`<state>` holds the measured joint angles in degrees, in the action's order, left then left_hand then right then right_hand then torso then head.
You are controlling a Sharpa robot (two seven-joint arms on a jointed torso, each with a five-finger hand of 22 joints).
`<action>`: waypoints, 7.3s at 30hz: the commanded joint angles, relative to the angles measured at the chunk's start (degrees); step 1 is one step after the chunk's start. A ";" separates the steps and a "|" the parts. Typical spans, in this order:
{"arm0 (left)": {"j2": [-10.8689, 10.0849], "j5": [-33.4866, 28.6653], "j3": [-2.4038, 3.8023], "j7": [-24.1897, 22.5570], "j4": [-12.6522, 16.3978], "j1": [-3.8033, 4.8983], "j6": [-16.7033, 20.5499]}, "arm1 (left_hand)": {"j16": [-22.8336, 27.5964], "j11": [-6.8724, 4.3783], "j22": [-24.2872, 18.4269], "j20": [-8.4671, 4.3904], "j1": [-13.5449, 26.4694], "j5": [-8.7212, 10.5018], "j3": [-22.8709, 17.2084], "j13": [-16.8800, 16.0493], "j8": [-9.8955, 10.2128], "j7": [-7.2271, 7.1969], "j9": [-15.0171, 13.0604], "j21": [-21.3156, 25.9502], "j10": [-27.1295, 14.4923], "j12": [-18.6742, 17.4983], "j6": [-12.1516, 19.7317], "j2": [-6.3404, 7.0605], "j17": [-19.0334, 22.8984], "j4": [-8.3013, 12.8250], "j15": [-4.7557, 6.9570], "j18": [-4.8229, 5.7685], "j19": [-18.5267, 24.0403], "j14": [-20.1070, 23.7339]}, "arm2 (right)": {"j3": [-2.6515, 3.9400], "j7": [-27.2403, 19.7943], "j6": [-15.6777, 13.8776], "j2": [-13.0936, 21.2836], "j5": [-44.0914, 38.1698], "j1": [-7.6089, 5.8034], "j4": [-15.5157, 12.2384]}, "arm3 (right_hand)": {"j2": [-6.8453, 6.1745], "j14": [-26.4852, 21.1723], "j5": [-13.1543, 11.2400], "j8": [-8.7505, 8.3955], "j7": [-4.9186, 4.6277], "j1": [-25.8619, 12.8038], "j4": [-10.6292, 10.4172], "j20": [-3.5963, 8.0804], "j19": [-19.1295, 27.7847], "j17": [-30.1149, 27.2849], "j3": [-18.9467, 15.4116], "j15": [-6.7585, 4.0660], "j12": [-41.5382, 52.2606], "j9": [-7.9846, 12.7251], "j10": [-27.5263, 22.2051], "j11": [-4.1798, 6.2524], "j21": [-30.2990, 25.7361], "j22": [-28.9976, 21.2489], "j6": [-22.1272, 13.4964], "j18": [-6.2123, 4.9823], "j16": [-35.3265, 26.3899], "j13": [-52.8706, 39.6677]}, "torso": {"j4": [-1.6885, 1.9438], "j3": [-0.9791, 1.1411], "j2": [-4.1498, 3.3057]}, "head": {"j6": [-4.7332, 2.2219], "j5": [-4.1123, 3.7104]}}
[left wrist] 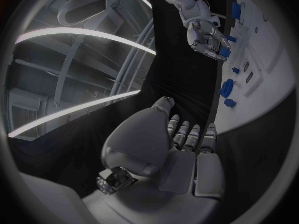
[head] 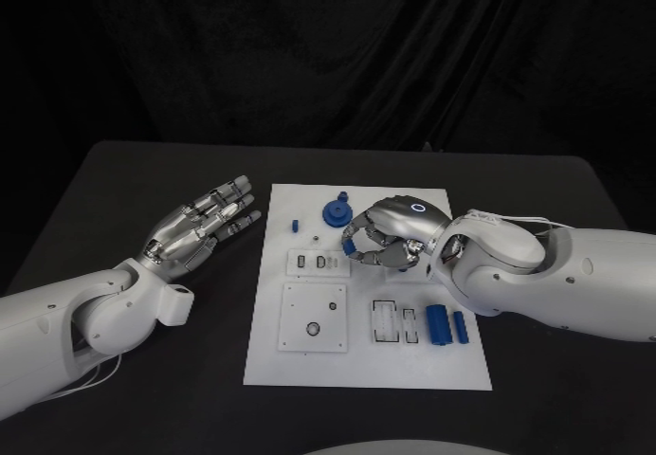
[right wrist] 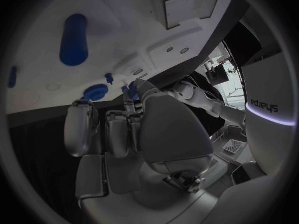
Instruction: Assemble the parts on the task board
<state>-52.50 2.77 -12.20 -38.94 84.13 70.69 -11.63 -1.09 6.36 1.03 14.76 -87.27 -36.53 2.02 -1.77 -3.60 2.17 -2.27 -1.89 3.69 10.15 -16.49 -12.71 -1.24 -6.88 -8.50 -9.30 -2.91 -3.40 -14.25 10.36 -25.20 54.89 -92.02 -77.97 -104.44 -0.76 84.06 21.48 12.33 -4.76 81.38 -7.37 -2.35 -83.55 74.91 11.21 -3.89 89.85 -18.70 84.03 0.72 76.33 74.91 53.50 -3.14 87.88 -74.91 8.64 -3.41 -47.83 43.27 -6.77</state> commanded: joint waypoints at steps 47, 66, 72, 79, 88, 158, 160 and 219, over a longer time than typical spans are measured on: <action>0.34 -0.14 0.04 -0.74 -0.35 -0.16 -1.11 | 0.05 0.27 0.03 0.39 0.77 0.19 -0.47 -0.03 -0.24 0.13 -0.01 -0.08 0.02 0.02 0.27 0.01 0.06 0.06 -0.35 -1.00 0.01 0.04 | 0.11 7.15 2.67 -5.87 -7.27 3.13 4.22 | -1.63 5.27 1.35 -0.44 -0.97 -1.41 1.54 -0.62 0.07 13.20 1.20 0.65 0.15 -5.52 5.97 -1.18 -1.25 9.89 -1.93 -0.32 -0.27 -15.09 | -0.01 0.17 -0.06 | 0.81 0.71; 0.47 -0.14 0.04 -0.67 -0.60 -0.19 -1.01 | 0.06 0.27 0.03 0.40 0.84 0.20 -0.56 -0.03 -0.22 0.18 0.00 -0.07 -0.01 0.00 0.35 0.01 0.06 0.09 -0.36 -0.99 0.02 0.05 | 0.14 10.39 9.41 -4.43 -8.71 0.72 1.10 | -1.59 5.39 1.74 -0.37 -0.78 -1.33 1.97 -0.63 -0.11 13.51 1.63 0.56 0.15 -5.65 5.97 -0.97 -0.95 10.04 -1.63 -0.26 0.13 -15.09 | -0.04 0.00 0.10 | 0.50 1.51; 0.69 -0.14 0.04 -0.53 -0.68 -0.24 -1.14 | 0.06 0.27 0.03 0.41 0.90 0.21 -0.62 -0.02 -0.21 0.21 0.01 -0.07 -0.03 -0.02 0.42 0.01 0.07 0.12 -0.37 -0.99 0.02 0.07 | 0.13 11.42 12.81 -5.07 -8.73 0.56 1.75 | -1.64 5.31 1.62 -0.61 -0.56 -1.60 2.04 -0.57 0.14 13.30 1.75 0.44 0.15 -5.63 5.97 -0.78 -1.55 9.87 -1.95 -0.41 -0.14 -15.09 | -0.03 0.02 0.10 | 0.38 1.46; 0.77 -0.14 0.04 -0.48 -0.81 -0.33 -1.20 | 0.06 0.27 0.03 0.41 0.90 0.21 -0.62 -0.02 -0.21 0.21 0.01 -0.07 -0.03 -0.02 0.42 0.01 0.07 0.12 -0.37 -0.99 0.02 0.07 | 0.12 11.65 14.04 -5.68 -8.74 0.54 2.37 | -1.65 5.25 1.11 -0.88 -0.55 -2.00 2.05 -0.51 0.28 13.16 1.86 0.37 0.15 -5.60 5.97 -0.74 -1.90 9.79 -2.34 -0.49 -0.31 -15.09 | -0.03 0.06 0.04 | 0.42 1.44; 0.80 -0.14 0.04 -0.45 -0.87 -0.44 -1.26 | 0.07 0.29 0.02 0.43 0.94 0.21 -0.67 -0.01 -0.19 0.21 0.02 -0.05 -0.07 -0.08 0.50 0.00 0.08 0.14 -0.39 -0.99 0.05 0.09 | 0.12 11.35 13.77 -6.30 -8.74 0.55 2.88 | -1.69 5.25 0.99 -1.08 -0.57 -2.09 2.15 -0.48 0.30 13.16 1.97 0.36 0.15 -5.56 5.97 -0.73 -1.98 9.78 -2.65 -0.50 -0.32 -15.09 | -0.02 0.07 0.03 | 0.59 1.48; 5.29 17.35 0.08 29.76 0.34 10.56 11.97 | -72.64 1.57 20.40 -2.94 12.27 11.18 -1.91 -29.76 -16.27 8.97 -7.11 -40.25 34.43 54.18 -24.55 1.07 -38.10 -9.84 2.72 -0.25 -43.03 -35.92 | 0.01 -4.16 -11.38 7.43 4.07 -6.20 3.26 | -1.23 5.79 -9.56 -2.20 -1.25 2.45 -4.03 -0.74 -1.93 14.64 -0.56 0.74 0.15 7.75 5.97 -1.26 1.58 11.60 -15.06 0.47 1.58 -15.09 | -0.82 2.37 3.99 | -0.62 7.86; 6.19 22.15 0.08 32.56 0.13 10.75 11.94 | -81.49 1.26 24.84 -3.68 12.67 12.14 -2.20 -49.09 -18.01 8.85 -7.85 -46.42 47.98 65.11 -23.34 0.64 -56.00 -9.90 3.15 -0.38 -43.50 -51.51 | 0.01 -4.10 -11.24 7.38 4.17 -5.78 3.97 | -1.21 5.80 -9.45 -2.20 -1.25 2.47 -4.01 -0.74 -1.94 14.66 -0.54 0.75 0.15 7.77 5.97 -1.26 1.59 11.60 -15.05 0.47 1.61 -15.09 | -0.93 2.90 4.52 | -0.09 8.00; 22.72 54.39 0.08 71.22 -1.95 9.98 6.93 | -88.91 -5.46 76.43 -9.98 22.24 23.60 11.06 -88.23 -38.22 2.50 -41.73 -83.26 86.31 79.85 -24.21 0.29 -88.76 -9.29 10.24 6.07 -77.15 -86.60 | 0.00 -3.45 -12.81 5.05 4.42 -1.28 8.06 | -1.36 5.93 -5.86 -1.90 -1.74 1.57 -4.25 -0.88 -2.16 15.05 -0.70 0.94 0.15 8.38 5.97 -1.57 2.24 11.73 -13.46 0.58 2.08 -15.09 | -6.47 8.32 8.84 | 6.73 10.49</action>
<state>-29.93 57.08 -12.17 32.10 82.12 80.81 -4.65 -89.86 1.35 74.93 5.12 -64.83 -12.74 13.17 -74.92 -42.15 4.56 -43.93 -85.55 83.87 89.86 -40.30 -12.10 -74.94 -16.12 1.35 -3.49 -80.06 -84.05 -14.29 5.79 -37.92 59.92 -87.52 -79.38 -96.23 -1.82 84.00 15.30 10.17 -6.42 83.26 -11.52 -3.18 -83.75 74.91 10.76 -3.53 89.85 -10.36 84.03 -0.53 78.58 74.91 39.59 -3.14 89.65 -74.92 2.33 5.04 -39.08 50.01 3.59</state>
